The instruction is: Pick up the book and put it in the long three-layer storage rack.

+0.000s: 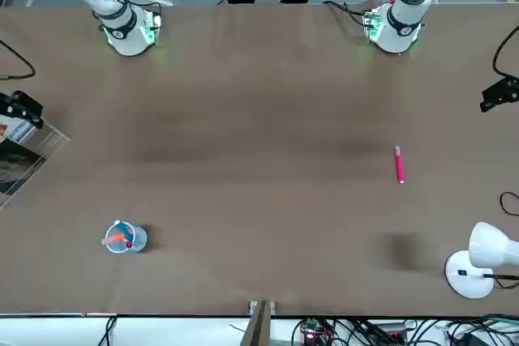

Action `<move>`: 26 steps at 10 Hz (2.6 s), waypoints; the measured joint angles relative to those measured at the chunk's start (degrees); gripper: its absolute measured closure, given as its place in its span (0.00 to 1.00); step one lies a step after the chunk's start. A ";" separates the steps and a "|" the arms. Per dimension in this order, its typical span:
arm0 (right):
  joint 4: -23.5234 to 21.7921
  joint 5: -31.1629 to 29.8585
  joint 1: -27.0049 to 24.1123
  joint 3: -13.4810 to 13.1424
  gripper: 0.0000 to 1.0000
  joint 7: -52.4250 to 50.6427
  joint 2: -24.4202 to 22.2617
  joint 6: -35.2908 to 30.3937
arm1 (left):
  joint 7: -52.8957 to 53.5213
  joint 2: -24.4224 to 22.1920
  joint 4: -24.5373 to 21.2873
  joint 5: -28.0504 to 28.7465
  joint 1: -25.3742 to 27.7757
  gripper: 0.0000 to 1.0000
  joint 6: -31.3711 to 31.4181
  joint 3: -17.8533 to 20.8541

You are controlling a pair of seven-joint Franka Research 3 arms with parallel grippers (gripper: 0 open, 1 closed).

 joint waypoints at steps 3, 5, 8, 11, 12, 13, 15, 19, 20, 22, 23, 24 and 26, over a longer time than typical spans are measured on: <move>0.15 0.00 1.44 0.02 0.00 0.17 -0.43 -0.76 | 0.02 0.00 0.00 0.00 0.00 0.00 0.00 -0.01; 0.29 0.00 1.86 0.03 0.00 0.25 -0.81 -1.33 | 0.02 0.00 0.00 0.00 0.00 0.00 0.00 -0.01; 0.33 0.02 1.96 0.02 0.00 0.34 -1.21 -1.48 | 0.03 0.00 0.00 0.00 0.00 0.00 0.00 -0.01; 0.48 0.04 2.03 0.03 0.00 0.79 -1.54 -1.47 | 0.03 0.00 0.00 0.00 0.00 0.00 0.00 -0.01; 0.50 0.04 2.03 0.03 0.00 0.84 -1.62 -1.47 | 0.03 0.00 0.00 0.00 0.00 0.00 0.00 -0.01; 0.50 0.04 2.03 0.03 0.00 0.85 -1.67 -1.48 | 0.03 0.00 0.00 0.00 0.00 0.00 0.00 -0.01; 0.51 0.04 2.03 0.03 0.00 0.89 -1.73 -1.48 | 0.03 0.00 0.00 0.00 0.00 0.00 0.00 -0.01; 0.52 0.04 2.03 0.03 0.00 0.94 -1.90 -1.48 | 0.03 0.00 0.00 0.00 0.00 0.00 0.00 -0.01; 0.52 0.04 2.03 0.03 0.00 0.94 -1.91 -1.48 | 0.03 0.00 0.00 0.00 0.00 0.00 0.00 -0.01; 0.52 0.04 2.03 0.03 0.00 0.97 -1.91 -1.50 | 0.03 0.00 0.00 0.00 0.00 0.00 0.00 -0.01; 0.52 0.04 2.03 0.02 0.00 1.00 -1.91 -1.54 | 0.03 0.00 0.00 0.00 0.00 0.00 0.00 -0.01; 0.52 0.04 2.03 0.02 0.00 1.01 -1.91 -1.56 | 0.03 0.00 0.00 0.00 0.00 0.00 0.00 -0.01; 0.52 0.04 2.03 -0.01 0.00 1.07 -1.91 -1.61 | 0.03 0.00 0.00 0.00 0.00 0.00 0.00 -0.01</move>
